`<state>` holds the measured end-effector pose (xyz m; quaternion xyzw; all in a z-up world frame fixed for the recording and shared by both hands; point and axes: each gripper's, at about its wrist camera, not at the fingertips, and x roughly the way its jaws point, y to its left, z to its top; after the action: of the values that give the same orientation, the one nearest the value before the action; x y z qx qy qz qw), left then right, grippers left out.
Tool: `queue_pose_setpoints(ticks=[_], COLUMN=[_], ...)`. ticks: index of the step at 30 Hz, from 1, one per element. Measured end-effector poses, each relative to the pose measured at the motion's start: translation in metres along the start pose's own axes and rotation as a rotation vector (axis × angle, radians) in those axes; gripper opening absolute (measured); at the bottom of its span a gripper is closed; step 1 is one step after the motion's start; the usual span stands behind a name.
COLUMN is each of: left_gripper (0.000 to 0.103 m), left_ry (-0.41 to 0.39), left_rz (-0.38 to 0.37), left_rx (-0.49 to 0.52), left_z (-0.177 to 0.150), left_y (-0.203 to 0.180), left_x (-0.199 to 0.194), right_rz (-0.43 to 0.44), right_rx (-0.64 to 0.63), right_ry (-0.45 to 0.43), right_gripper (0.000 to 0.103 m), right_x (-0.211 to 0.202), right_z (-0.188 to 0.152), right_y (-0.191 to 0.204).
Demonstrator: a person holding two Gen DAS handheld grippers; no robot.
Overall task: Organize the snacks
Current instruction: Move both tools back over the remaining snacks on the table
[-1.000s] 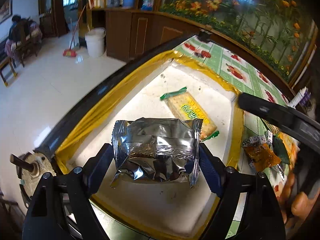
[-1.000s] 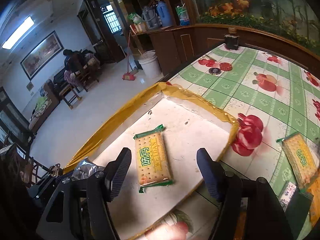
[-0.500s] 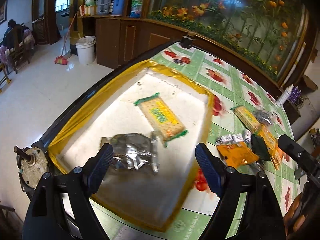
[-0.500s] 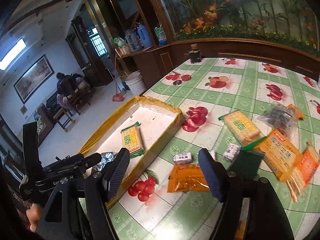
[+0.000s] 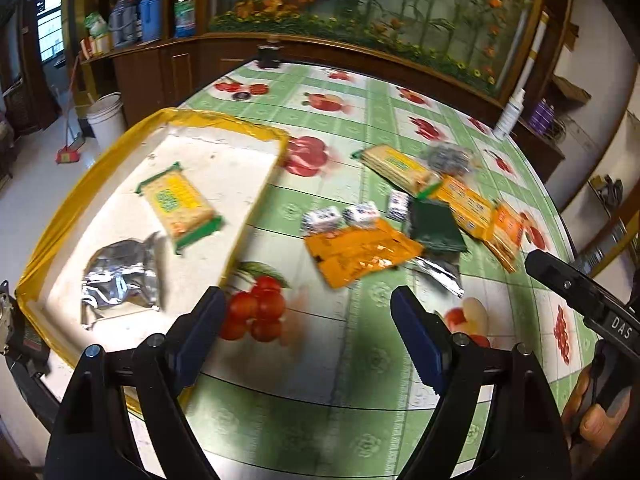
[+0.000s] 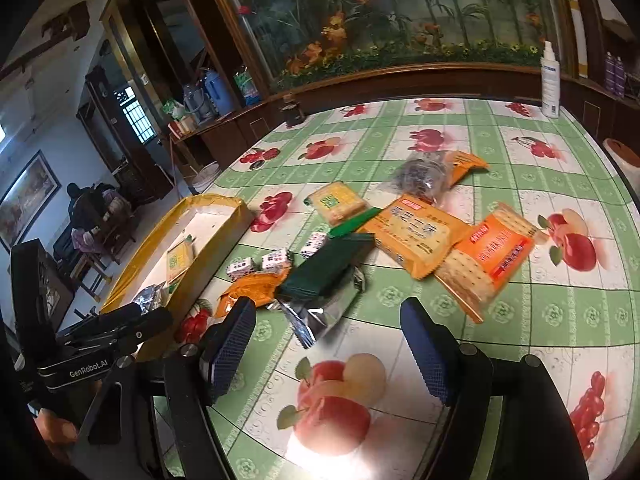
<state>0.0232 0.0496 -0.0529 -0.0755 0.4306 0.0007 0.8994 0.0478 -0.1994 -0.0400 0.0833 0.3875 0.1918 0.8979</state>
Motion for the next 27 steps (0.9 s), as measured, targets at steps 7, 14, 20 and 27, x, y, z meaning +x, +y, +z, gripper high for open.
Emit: queue_pose_setpoints(ticks=[7, 14, 20, 27], left_gripper=[0.085, 0.085, 0.085, 0.085], left_ry=[0.014, 0.0, 0.01, 0.038], left_rz=[-0.016, 0.005, 0.007, 0.008], left_rx=[0.042, 0.058, 0.047, 0.046], left_z=[-0.005, -0.005, -0.005, -0.007], left_y=[-0.024, -0.029, -0.025, -0.022], left_x=[0.001, -0.003, 0.001, 0.015], right_rz=[-0.033, -0.043, -0.047, -0.063], right_rx=[0.026, 0.036, 0.044, 0.056], right_ry=[-0.007, -0.008, -0.004, 0.013], right_gripper=[0.077, 0.077, 0.077, 0.077], right_x=[-0.008, -0.009, -0.009, -0.004], right_z=[-0.008, -0.013, -0.015, -0.016], right_y=[-0.019, -0.027, -0.033, -0.041])
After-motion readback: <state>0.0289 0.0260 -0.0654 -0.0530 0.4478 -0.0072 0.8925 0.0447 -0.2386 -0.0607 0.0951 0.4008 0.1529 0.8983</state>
